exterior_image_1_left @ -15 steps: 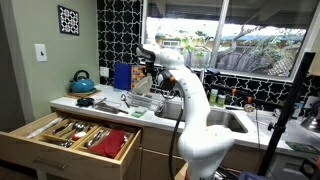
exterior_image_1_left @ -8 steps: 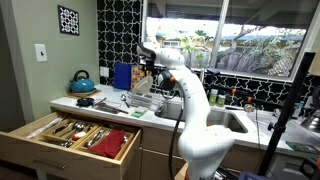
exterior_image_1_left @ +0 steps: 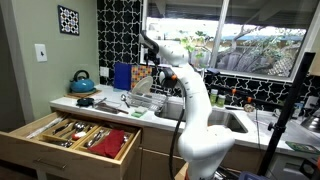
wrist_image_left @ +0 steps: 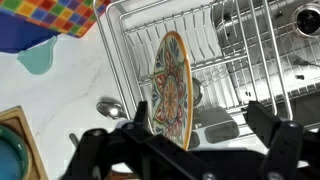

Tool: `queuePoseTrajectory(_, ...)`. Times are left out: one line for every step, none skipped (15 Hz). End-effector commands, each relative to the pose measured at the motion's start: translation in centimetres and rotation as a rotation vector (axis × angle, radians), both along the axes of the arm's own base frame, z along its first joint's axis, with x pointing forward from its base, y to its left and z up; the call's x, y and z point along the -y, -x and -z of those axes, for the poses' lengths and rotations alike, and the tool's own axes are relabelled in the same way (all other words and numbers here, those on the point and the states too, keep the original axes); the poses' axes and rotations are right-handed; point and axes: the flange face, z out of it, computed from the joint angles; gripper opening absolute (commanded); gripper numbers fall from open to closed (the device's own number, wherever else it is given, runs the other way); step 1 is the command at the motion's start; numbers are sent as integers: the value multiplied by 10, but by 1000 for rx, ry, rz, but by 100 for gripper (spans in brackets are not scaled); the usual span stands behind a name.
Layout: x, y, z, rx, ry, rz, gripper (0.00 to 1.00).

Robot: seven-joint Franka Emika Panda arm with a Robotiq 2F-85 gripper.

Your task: Pick up the plate, turn it around, then place it back on the plate rack

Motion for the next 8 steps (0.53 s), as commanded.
queuePoseTrajectory(-4,19,-19,8,-43,123,100)
queuePoseTrajectory(-7,24,-22,-5,-52,159,100)
queuePoseTrajectory(-9,30,-25,-15,-72,194,100)
queuePoseTrajectory(-10,35,-27,-23,-82,234,100)
queuePoseTrajectory(-13,41,-28,-42,-99,267,100)
queuePoseTrajectory(-16,42,-32,-29,-106,290,100)
queuePoseTrajectory(-20,46,-34,-37,-129,291,100)
queuePoseTrajectory(-22,48,-35,-42,-130,296,100)
